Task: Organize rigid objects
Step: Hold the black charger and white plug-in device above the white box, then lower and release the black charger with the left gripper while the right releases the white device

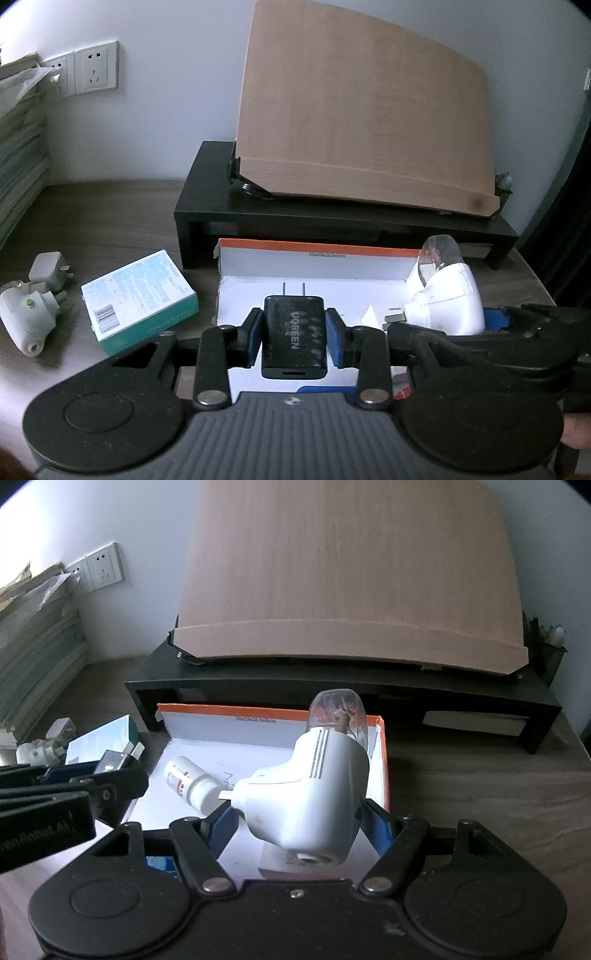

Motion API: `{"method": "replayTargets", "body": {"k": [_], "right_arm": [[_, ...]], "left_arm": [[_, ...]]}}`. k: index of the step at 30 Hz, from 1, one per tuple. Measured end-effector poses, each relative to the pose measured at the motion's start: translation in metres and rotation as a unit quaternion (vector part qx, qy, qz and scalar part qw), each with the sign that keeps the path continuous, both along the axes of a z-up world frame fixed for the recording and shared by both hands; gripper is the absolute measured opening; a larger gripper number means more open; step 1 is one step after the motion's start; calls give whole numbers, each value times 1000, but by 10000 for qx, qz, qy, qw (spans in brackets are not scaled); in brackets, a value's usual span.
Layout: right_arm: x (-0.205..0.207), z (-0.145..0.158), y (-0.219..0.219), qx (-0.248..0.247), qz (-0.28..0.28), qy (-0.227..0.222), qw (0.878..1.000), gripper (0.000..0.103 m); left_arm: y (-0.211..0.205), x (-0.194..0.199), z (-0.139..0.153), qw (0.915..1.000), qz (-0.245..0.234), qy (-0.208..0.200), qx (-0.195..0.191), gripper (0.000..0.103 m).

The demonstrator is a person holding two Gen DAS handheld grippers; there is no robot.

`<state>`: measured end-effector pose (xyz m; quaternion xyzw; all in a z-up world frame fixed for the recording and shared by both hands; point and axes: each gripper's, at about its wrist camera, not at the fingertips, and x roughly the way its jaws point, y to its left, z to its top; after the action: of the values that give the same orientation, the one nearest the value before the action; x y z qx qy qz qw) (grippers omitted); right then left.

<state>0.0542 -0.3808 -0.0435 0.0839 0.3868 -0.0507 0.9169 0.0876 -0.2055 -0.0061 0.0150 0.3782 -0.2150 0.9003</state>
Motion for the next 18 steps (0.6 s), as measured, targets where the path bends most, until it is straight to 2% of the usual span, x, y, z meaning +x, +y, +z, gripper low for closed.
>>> {"method": "replayTargets", "body": {"k": [4, 18], "right_arm": [[3, -3, -3, -46, 18, 47, 10000, 88], [-32, 21, -15, -319, -48, -509, 9982, 89]], "left_arm": [[-4, 4, -3, 10000, 14, 23, -3, 36], [-37, 21, -10, 9998, -206, 20, 21, 36]]}}
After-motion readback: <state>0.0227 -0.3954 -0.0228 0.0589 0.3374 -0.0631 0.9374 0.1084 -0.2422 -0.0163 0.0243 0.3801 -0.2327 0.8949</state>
